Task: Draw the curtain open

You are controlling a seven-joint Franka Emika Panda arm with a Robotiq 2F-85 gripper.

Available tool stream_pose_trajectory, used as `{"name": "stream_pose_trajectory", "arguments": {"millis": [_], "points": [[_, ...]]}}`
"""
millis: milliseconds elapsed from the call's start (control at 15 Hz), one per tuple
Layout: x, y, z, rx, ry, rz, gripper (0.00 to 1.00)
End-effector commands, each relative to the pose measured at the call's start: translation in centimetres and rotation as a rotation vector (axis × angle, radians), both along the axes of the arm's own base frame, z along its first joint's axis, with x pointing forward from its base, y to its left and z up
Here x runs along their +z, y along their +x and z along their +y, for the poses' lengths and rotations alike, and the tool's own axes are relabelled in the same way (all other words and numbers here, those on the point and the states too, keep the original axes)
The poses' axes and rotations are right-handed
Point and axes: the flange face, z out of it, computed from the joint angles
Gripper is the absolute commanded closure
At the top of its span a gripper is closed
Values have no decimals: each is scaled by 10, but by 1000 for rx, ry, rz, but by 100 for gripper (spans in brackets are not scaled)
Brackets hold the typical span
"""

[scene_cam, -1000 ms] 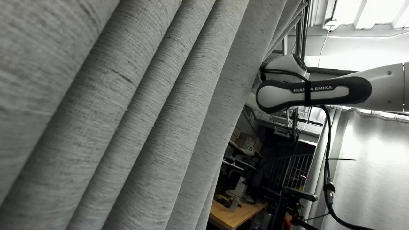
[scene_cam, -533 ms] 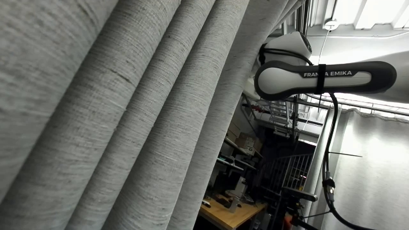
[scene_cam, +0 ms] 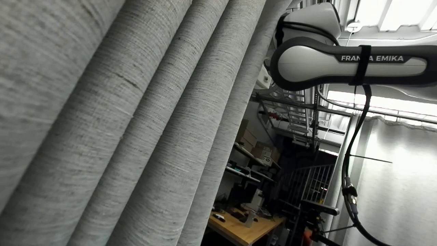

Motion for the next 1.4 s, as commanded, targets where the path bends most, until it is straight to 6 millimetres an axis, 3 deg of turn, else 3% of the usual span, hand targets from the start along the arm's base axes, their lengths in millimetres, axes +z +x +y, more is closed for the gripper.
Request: {"name": "stream_pose_trajectory", "arguments": {"millis": [0, 933, 1333], "points": [[-50, -2, 54, 88, -32, 106, 100], [-59, -5, 92, 296, -8, 13, 100], [-70, -9, 121, 404, 61, -48, 100]]}}
